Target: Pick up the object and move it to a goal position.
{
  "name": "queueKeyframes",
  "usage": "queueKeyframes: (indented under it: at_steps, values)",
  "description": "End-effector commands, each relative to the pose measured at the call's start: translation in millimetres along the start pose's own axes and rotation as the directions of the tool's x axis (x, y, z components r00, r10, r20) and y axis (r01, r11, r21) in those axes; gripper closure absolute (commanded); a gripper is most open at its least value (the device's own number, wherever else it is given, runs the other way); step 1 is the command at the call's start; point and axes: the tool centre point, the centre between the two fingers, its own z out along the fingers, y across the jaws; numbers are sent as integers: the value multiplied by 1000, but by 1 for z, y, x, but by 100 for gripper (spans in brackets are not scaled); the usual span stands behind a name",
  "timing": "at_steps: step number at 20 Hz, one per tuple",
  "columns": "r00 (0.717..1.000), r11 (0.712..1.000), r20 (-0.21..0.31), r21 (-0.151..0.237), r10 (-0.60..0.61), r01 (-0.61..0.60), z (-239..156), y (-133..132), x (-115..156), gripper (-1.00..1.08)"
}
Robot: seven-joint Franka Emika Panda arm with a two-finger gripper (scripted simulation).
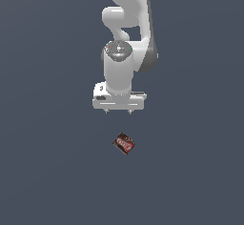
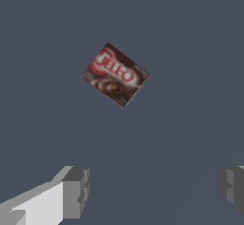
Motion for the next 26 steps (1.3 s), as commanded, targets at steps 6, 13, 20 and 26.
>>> queueKeyframes:
  at_steps: [6,13,20,26]
  values:
    - [1000,1000,-16,13,-2,3,-6,-12,5,-92]
    - [999,1000,-32,27,-5,6,-12,-26,11,-92]
    - [999,999,-32,24,-39,40,-9,-26,14,-92]
    - [992,992,-32,17,-123,123,0,-27,22,-92]
